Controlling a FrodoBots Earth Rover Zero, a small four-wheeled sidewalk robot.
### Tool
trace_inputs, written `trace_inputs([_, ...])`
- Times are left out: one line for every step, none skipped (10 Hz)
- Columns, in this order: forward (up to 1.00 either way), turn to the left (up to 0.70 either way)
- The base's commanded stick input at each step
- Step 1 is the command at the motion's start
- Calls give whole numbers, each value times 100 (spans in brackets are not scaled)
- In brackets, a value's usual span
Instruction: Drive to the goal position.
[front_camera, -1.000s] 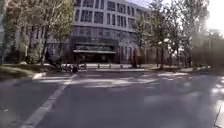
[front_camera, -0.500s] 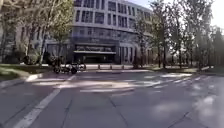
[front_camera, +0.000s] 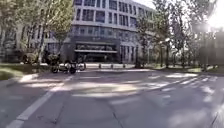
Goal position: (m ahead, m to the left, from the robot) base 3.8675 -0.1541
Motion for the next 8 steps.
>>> trace_inputs([70, 0])
trace_inputs([70, 0])
trace_inputs([70, 0])
trace_inputs([70, 0])
trace_inputs([70, 0])
trace_inputs([70, 0])
trace_inputs([70, 0])
trace_inputs([70, 0])
